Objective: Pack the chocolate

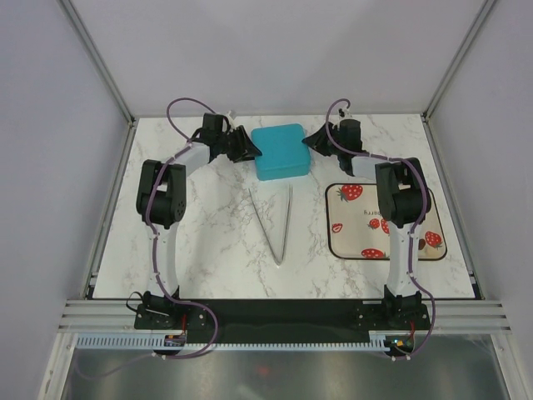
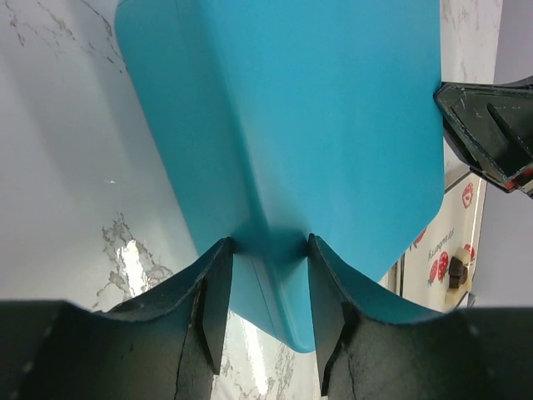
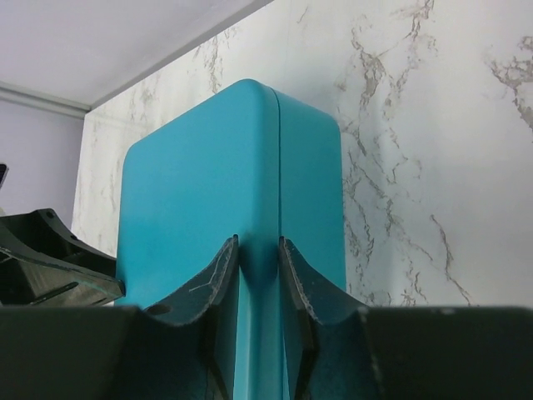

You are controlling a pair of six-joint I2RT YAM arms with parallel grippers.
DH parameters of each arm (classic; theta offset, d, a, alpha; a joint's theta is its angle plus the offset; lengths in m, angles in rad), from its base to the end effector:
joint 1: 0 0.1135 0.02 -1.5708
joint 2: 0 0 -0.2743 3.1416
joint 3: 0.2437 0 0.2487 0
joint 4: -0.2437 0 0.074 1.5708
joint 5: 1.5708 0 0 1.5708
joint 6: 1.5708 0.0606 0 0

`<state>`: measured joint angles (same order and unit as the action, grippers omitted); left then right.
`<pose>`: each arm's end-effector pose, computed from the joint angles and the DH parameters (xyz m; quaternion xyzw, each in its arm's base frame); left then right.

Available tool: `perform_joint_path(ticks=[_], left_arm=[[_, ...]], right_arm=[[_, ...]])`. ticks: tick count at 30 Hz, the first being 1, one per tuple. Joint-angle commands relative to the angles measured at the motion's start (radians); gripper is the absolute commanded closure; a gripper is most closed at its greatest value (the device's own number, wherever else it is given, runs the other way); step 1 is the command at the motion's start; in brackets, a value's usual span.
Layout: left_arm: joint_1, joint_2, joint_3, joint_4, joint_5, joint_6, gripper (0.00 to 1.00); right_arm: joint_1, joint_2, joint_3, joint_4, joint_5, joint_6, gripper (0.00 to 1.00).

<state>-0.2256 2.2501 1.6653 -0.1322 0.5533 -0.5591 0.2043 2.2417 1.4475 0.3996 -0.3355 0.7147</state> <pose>0.5010 -0.1477 0.1612 -0.0338 0.8823 -0.3820 0.2730 0.5087 0.1258 0.1478 0.1175 0.8171 0.3671 0.4287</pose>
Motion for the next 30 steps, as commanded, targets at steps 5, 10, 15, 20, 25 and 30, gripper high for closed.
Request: perform_joint_path(ticks=[5, 10, 15, 20, 25, 30], left_arm=[[-0.012, 0.103, 0.016, -0.027, -0.059, 0.004, 0.53], [-0.011, 0.091, 0.016, -0.035, -0.062, 0.011, 0.53], [-0.012, 0.089, 0.019, -0.049, -0.070, 0.025, 0.53], [-0.011, 0.092, 0.022, -0.053, -0.072, 0.025, 0.53], [-0.009, 0.086, 0.022, -0.052, -0.070, 0.027, 0.53], [-0.009, 0.086, 0.030, -0.052, -0.066, 0.021, 0.53]], right_arm=[[0.018, 0.082, -0.027, -0.265, 0.001, 0.037, 0.70], [-0.023, 0.007, 0.033, -0.225, -0.007, 0.000, 0.56], [-0.055, -0.036, 0.096, -0.145, -0.065, 0.008, 0.48], [-0.078, -0.073, 0.128, -0.067, -0.099, 0.023, 0.47], [-0.079, -0.085, 0.157, -0.015, -0.137, 0.043, 0.61], [-0.054, -0.051, 0.188, 0.016, -0.223, 0.071, 0.85]])
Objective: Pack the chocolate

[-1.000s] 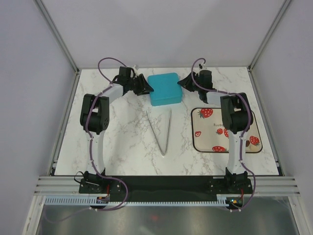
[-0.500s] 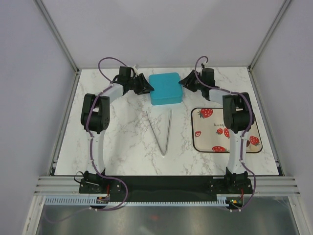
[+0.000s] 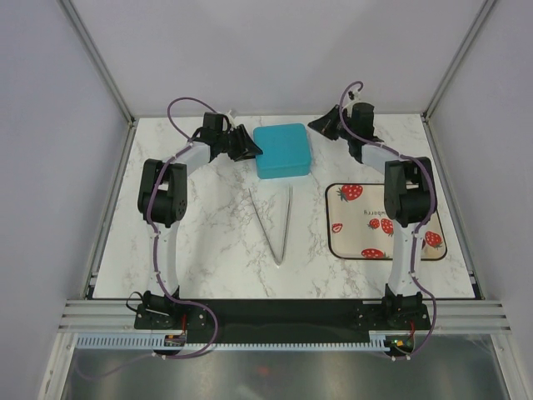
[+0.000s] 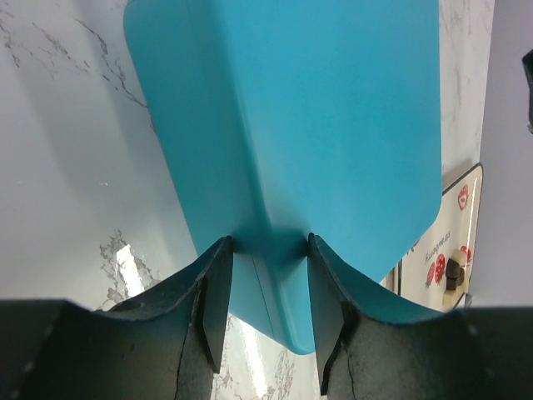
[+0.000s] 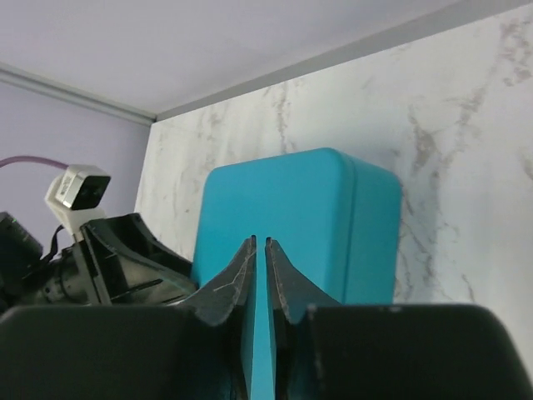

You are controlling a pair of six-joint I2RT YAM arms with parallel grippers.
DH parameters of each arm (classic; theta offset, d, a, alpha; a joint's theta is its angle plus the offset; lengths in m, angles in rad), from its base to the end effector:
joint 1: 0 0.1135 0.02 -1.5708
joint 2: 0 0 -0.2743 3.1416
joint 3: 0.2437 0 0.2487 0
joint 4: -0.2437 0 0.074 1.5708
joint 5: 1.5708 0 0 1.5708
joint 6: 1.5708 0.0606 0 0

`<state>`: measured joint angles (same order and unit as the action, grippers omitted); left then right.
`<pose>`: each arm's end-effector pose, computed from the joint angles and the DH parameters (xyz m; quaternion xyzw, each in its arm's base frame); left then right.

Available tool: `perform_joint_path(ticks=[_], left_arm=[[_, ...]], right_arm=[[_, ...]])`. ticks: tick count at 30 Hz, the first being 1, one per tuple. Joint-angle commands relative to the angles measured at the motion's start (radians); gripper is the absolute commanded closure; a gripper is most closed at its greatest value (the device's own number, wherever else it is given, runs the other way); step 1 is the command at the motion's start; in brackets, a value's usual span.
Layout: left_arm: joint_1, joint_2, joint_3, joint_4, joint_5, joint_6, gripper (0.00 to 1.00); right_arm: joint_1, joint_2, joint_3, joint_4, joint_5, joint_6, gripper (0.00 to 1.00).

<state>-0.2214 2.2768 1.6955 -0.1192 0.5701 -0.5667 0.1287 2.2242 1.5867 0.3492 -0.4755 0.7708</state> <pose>0.5081 -0.1479 0.1593 -0.0327 0.8776 -0.3908 0.2756 0.5310 0.0967 0.1995 0.1121 0.7835 0.4227 0.4415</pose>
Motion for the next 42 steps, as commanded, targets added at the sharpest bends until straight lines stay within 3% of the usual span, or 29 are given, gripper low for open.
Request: perform_joint_path(ticks=[1, 7, 10, 17, 25, 28, 30, 34, 37, 38, 39, 40, 42], left_arm=[[-0.013, 0.058, 0.003, -0.066, -0.082, 0.027, 0.53], [-0.013, 0.064, 0.003, -0.065, -0.076, 0.022, 0.53], [-0.015, 0.066, 0.001, -0.065, -0.078, 0.031, 0.53], [-0.013, 0.088, 0.041, -0.065, -0.064, 0.024, 0.53], [-0.015, 0.127, 0.112, -0.051, -0.032, 0.004, 0.53], [-0.013, 0.125, 0.124, -0.051, -0.021, -0.001, 0.53], [-0.013, 0.116, 0.124, -0.057, -0.022, -0.001, 0.53], [-0.003, 0.066, 0.119, -0.091, -0.042, 0.016, 0.50], [0.013, -0.003, 0.105, -0.105, -0.052, 0.018, 0.41], [0.017, -0.044, 0.107, -0.115, -0.053, 0.024, 0.28], [0.025, -0.063, 0.118, -0.135, -0.056, 0.033, 0.01], [0.027, -0.088, 0.125, -0.172, -0.076, 0.057, 0.00], [0.030, -0.172, 0.119, -0.200, -0.098, 0.076, 0.00]], right_arm=[[0.034, -0.023, 0.050, 0.073, -0.095, 0.027, 0.85], [0.043, 0.149, -0.048, 0.240, -0.108, 0.185, 0.84], [0.042, 0.176, -0.021, 0.065, -0.023, 0.102, 0.85], [0.037, 0.146, 0.053, -0.042, 0.020, 0.018, 0.83], [0.054, 0.210, 0.179, 0.145, -0.029, 0.146, 0.81], [0.055, 0.308, 0.303, 0.018, 0.010, 0.134, 0.81], [0.057, 0.334, 0.357, -0.184, 0.063, 0.081, 0.81], [0.057, 0.330, 0.386, -0.289, 0.107, 0.004, 0.77], [0.057, 0.240, 0.357, -0.265, 0.071, -0.028, 0.69], [0.057, 0.214, 0.355, -0.248, 0.051, -0.068, 0.63], [0.057, 0.187, 0.360, -0.248, 0.029, -0.089, 0.58], [0.057, 0.133, 0.367, -0.256, 0.005, -0.111, 0.53], [0.057, 0.065, 0.357, -0.292, 0.005, -0.168, 0.25]])
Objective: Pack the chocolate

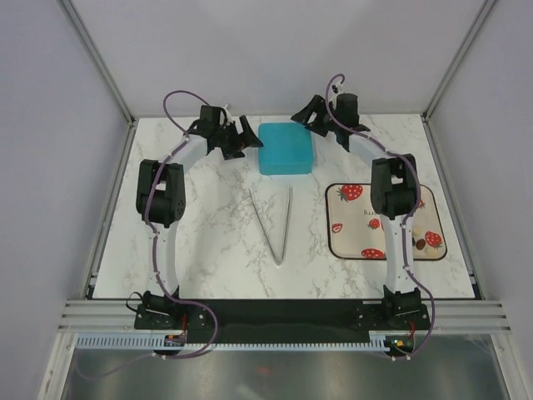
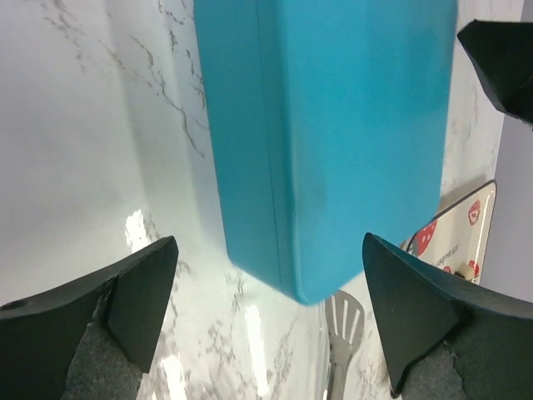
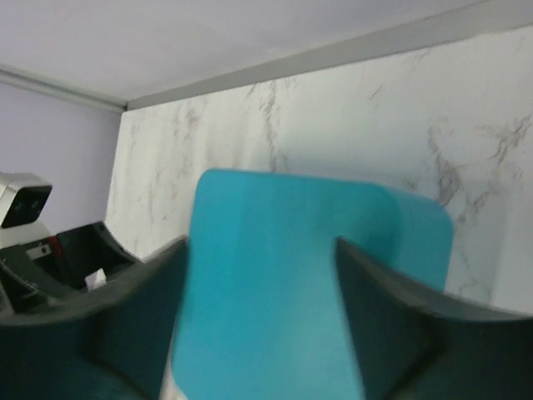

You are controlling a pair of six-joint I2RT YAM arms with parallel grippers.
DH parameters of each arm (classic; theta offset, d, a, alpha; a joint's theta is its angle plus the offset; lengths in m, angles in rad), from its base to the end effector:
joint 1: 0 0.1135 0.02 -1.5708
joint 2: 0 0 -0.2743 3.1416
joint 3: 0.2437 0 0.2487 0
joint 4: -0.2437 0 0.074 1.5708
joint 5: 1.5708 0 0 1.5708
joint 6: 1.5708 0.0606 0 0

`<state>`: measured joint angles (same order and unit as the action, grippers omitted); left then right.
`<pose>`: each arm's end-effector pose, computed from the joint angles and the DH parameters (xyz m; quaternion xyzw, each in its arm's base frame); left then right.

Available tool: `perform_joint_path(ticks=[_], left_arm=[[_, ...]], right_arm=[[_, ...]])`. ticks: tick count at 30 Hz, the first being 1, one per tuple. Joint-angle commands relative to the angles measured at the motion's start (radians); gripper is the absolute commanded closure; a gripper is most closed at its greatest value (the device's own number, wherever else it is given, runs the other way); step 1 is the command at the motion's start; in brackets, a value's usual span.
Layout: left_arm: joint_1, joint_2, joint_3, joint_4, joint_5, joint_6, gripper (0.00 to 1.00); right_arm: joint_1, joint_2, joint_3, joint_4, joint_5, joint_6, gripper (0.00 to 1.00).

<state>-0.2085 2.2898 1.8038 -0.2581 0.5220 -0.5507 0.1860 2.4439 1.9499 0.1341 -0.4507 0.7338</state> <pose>0.5173 -0.1403 0.1745 -0.0485 0.8895 -0.3633 0.2729 0.5764 0.1353 0.1829 0.0944 0.8060 0.4109 0.4156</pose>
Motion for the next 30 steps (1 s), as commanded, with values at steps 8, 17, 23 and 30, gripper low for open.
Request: perform_joint_path(ticks=[8, 17, 23, 30], left_arm=[[0.008, -0.553, -0.246, -0.066, -0.056, 0.095, 0.00], [-0.019, -1.036, -0.654, -0.018, 0.016, 0.132, 0.00], [-0.034, -1.291, -0.869, -0.001, 0.046, 0.107, 0.00], [-0.035, -1.532, -0.943, -0.003, 0.030, 0.092, 0.00]], right_arm=[[0.010, -0.580, -0.311, -0.218, 0.018, -0.203, 0.02], [0.056, -1.081, -0.732, -0.358, 0.294, -0.280, 0.02], [0.056, -1.379, -0.983, -0.353, 0.279, -0.277, 0.02], [0.056, -1.598, -1.111, -0.361, 0.256, -0.293, 0.02]])
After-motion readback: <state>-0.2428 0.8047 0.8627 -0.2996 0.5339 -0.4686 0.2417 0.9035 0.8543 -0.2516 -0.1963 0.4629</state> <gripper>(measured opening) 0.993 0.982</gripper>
